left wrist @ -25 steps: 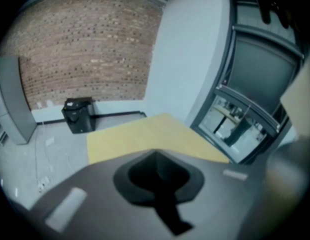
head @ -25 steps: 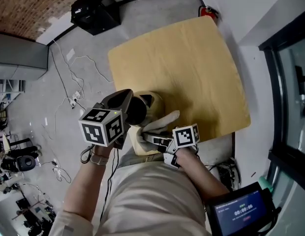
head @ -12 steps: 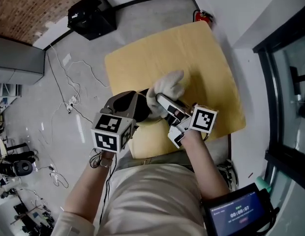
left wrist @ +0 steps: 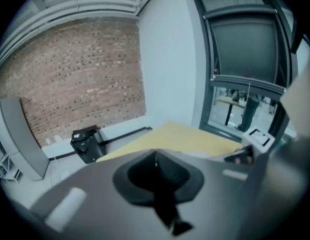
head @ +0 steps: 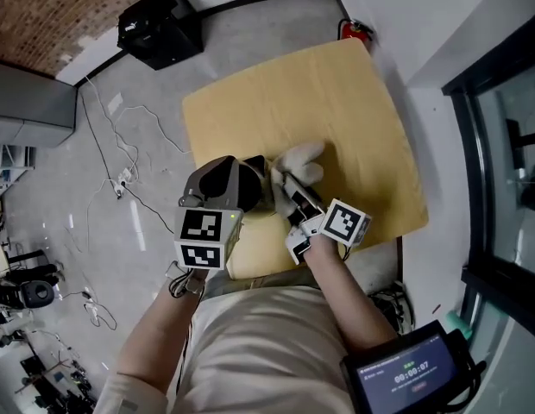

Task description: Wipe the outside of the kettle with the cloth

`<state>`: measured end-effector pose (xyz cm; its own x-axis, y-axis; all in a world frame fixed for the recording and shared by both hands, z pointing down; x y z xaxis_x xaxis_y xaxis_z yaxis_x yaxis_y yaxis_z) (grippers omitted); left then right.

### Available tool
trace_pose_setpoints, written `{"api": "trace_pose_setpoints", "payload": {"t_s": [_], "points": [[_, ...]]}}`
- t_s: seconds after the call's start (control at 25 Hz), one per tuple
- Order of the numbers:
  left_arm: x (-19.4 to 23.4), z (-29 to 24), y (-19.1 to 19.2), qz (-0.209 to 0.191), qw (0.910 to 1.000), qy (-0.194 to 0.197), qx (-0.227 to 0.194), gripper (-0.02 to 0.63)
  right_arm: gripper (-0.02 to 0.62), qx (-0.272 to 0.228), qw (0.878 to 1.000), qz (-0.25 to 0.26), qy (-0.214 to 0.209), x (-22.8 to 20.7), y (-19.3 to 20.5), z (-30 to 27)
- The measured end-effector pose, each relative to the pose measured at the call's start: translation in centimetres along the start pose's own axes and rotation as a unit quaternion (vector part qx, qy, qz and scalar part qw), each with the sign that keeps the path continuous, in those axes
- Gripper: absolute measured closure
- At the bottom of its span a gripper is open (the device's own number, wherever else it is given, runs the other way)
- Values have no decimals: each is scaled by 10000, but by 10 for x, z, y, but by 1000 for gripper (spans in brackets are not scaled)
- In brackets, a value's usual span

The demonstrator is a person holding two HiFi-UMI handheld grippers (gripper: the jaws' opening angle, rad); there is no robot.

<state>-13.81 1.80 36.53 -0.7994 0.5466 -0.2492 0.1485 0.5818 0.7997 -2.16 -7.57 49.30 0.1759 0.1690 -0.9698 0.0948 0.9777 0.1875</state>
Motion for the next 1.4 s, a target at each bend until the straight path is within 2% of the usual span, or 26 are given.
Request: {"api": "trace_pose_setpoints", "payload": {"t_s": [0.04, 0.08, 0.12, 0.16, 0.24, 0.28, 0.36, 0.4, 0.48, 0.6, 0.72, 0.76, 0.84, 0.92, 0.96, 1.04, 1.12, 1.24, 1.32, 1.4], "points": [[1, -1, 1, 2, 10000, -39, -5, 607, 462, 6, 9988, 246, -421, 28, 4, -8], [2, -2, 2, 4, 10000, -55, 3, 609, 460, -30, 9967, 487, -643, 41, 8, -12], [3, -4, 3, 7, 10000, -49, 22, 609, 460, -126, 9960, 608, -645, 38, 10, -11], [3, -6, 2, 14, 10000, -30, 47, 609, 460, -247, 9971, 533, -489, 20, 9, -5], [4, -7, 1, 39, 9999, 11, 94, 609, 460, -307, 9994, -131, 95, -28, 12, 15], [4, -5, 0, 52, 9999, 35, 110, 609, 460, -138, 9984, -411, 355, -40, 17, 26], [4, 0, -1, 75, 9998, 119, 151, 609, 460, 590, 9963, -449, 432, -24, 37, 37], [5, 1, -1, 95, 9996, 170, 185, 609, 460, 1028, 9931, -486, 297, -7, 52, 37], [8, -1, -3, 140, 9993, 236, 267, 609, 460, 1776, 9800, -884, -139, 16, 92, 27], [10, -3, -3, 141, 9991, 244, 321, 609, 460, 2465, 9628, -989, -489, 24, 126, 0], [10, -3, -2, 210, 9988, 242, 368, 609, 460, 2296, 9664, -1075, -413, 20, 125, -4], [11, -3, -2, 285, 9984, 258, 421, 609, 460, 2019, 9718, -1170, -337, 17, 118, 4], [13, -5, -2, 467, 9972, 271, 524, 610, 462, 1101, 9847, -1348, -94, 5, 87, 24], [15, -4, -2, 558, 9965, 254, 567, 612, 462, 199, 9906, -1338, 221, -9, 46, 39], [15, -3, -2, 568, 9965, 249, 565, 612, 462, -5, 9920, -1236, 237, -13, 28, 38], [14, 0, -1, 579, 9965, 256, 550, 612, 462, 156, 9955, -928, -74, 1, 11, 22], [14, 0, -1, 612, 9962, 248, 572, 612, 462, 886, 9937, -658, -167, 28, 26, 15], [18, -5, -1, 646, 9958, 197, 622, 614, 462, 2114, 9750, -650, -232, 41, 84, 13], [19, -6, 0, 745, 9945, 253, 693, 614, 460, 2242, 9683, -1008, -436, 38, 115, -1], [17, -5, 0, 848, 9929, 335, 766, 614, 460, 2118, 9679, -1230, -558, 35, 124, -16]]}}
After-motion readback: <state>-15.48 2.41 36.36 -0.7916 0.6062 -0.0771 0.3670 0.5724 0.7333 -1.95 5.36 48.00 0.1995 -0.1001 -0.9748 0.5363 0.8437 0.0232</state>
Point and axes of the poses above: the fingertips, and each gripper's own axes: z backward along the fingers, x to its left, y out of its underside, the point moved 6 cm from there along z, backward along the fingers, and after that the axes turned 15 degrees about -y, right-handed, at the moved point
